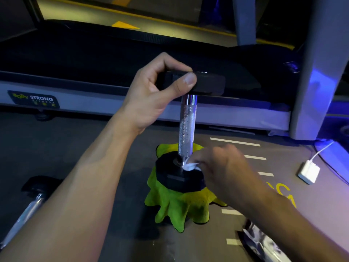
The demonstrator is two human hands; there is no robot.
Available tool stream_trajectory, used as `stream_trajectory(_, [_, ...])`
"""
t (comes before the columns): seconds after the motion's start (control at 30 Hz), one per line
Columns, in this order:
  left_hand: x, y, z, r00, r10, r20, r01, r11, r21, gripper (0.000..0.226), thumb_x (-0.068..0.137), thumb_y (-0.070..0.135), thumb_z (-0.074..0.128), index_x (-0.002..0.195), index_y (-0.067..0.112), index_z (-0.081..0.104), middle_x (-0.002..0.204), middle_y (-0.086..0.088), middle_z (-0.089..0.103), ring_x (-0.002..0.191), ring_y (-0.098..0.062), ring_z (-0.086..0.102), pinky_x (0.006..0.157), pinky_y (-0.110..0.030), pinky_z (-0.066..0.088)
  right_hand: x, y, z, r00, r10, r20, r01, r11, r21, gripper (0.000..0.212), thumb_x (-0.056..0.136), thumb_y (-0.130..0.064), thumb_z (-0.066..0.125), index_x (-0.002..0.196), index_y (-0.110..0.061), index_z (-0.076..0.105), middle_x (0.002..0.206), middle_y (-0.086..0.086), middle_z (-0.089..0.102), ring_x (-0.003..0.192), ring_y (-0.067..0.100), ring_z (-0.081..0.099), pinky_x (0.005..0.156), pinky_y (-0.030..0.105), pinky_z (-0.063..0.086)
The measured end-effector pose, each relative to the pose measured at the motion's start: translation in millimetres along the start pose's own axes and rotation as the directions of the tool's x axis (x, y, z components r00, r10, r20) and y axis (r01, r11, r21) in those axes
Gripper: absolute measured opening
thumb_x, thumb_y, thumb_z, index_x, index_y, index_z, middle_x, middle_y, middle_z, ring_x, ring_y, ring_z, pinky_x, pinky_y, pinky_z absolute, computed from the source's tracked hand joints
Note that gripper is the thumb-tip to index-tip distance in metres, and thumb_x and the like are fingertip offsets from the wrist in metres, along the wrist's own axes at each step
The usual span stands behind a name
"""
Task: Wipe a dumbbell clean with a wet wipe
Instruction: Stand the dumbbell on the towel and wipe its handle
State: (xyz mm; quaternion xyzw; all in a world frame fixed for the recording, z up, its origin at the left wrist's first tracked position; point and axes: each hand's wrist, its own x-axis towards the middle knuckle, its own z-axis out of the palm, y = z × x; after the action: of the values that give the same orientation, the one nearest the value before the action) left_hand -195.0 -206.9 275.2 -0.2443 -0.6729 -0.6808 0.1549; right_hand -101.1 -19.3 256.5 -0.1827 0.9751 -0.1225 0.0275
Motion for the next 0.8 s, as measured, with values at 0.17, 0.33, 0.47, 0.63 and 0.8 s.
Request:
stream_trajectory(0.17, [-2, 2, 0, 1.000, 0.013, 0.019, -0.013, 1.000, -0.020, 0.020, 0.088, 0.032, 0.076, 0.101, 0.020, 0.067, 0.118, -0.027, 0.071, 0.102, -0.018, 0.066, 0.094, -0.035, 0.054, 2, -30, 13, 0.988, -0.154, -0.023, 0.153, 0.986, -0.062, 0.021, 0.083, -0.007, 0.053, 0.077, -0.026, 0.051, 0.090, -0.003, 0.063, 0.089, 0.028, 0.060, 0.074, 0.040, 0.052])
stream_trajectory(0.33, [-4, 2, -2, 0.999, 0.017, 0.037, -0.016, 1.000, -0.022, 0.017, 0.089, 0.031, 0.076, 0.101, 0.022, 0.068, 0.120, -0.028, 0.069, 0.103, -0.020, 0.065, 0.093, -0.036, 0.053, 6, -31, 25, 0.981, -0.183, -0.070, 0.183, 0.983, -0.008, 0.023, 0.074, -0.006, 0.045, 0.081, -0.019, 0.063, 0.083, -0.001, 0.064, 0.083, 0.029, 0.061, 0.068, 0.041, 0.053])
stream_trajectory(0.47, [-3, 2, -5, 0.999, 0.013, 0.034, -0.012, 1.000, -0.024, 0.019, 0.088, 0.031, 0.076, 0.102, 0.021, 0.067, 0.120, -0.029, 0.069, 0.103, -0.021, 0.066, 0.095, -0.038, 0.054, 2, 10, 14, 0.990, -0.094, -0.104, 0.099, 0.994, 0.042, 0.027, 0.080, -0.011, 0.047, 0.084, -0.023, 0.071, 0.082, -0.009, 0.071, 0.080, 0.019, 0.068, 0.070, 0.033, 0.054])
stream_trajectory(0.63, [-3, 2, -3, 0.999, 0.018, 0.037, -0.018, 1.000, 0.000, 0.019, 0.089, 0.032, 0.075, 0.103, 0.021, 0.067, 0.120, -0.028, 0.070, 0.105, -0.021, 0.066, 0.097, -0.041, 0.054, 12, 34, 2, 0.958, 0.066, -0.278, -0.027, 0.989, 0.143, 0.029, 0.085, -0.005, 0.059, 0.086, -0.027, 0.078, 0.063, -0.027, 0.060, 0.068, -0.007, 0.056, 0.062, 0.001, 0.035])
stream_trajectory(0.8, [-3, 0, -7, 1.000, 0.012, 0.015, -0.012, 1.000, -0.009, 0.018, 0.090, 0.031, 0.075, 0.103, 0.021, 0.068, 0.121, -0.024, 0.071, 0.106, -0.020, 0.067, 0.099, -0.041, 0.054, 9, 26, 24, 0.978, 0.005, -0.207, 0.022, 0.992, 0.127, 0.025, 0.085, -0.009, 0.056, 0.088, -0.029, 0.070, 0.069, -0.006, 0.067, 0.062, 0.015, 0.057, 0.061, 0.032, 0.048])
